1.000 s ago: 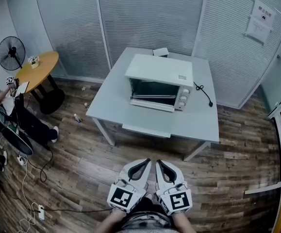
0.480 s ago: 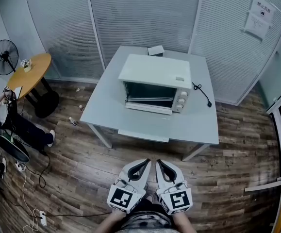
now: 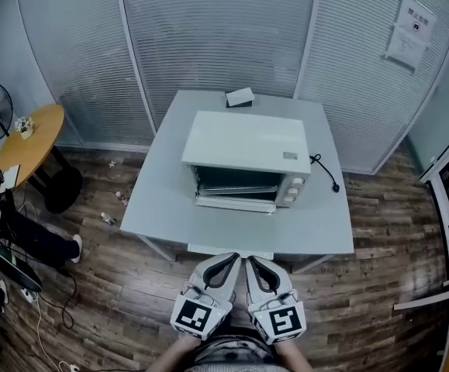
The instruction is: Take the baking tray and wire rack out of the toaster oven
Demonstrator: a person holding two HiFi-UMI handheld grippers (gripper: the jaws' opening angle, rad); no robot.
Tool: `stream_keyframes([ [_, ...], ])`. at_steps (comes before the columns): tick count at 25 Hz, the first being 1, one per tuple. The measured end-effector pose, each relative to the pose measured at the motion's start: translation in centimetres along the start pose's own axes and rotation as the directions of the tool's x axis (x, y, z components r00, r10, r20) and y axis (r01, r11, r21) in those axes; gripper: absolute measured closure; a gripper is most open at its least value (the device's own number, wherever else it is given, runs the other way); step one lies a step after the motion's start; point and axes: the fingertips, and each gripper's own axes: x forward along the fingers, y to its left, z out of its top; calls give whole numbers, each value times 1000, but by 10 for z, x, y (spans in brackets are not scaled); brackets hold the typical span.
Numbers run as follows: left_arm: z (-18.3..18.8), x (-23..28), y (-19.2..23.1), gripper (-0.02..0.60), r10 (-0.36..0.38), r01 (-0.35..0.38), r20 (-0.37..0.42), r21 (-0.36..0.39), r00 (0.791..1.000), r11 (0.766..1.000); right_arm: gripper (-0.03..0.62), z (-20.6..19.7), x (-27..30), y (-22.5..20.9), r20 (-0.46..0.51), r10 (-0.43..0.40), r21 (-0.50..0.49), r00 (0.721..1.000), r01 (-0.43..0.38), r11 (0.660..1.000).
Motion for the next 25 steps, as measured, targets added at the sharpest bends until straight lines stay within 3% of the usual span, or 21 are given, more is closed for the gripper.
stream_keyframes([
  [11,2,28,73,578,-45,44,-10,-26,999,999,591,-1,79,-5,-13,-40,17,999,40,999],
  [25,8,55,110,578,-23,23,-10,-19,1000,1000,591,4,123,-21,-33,-28,-17,999,27,999],
])
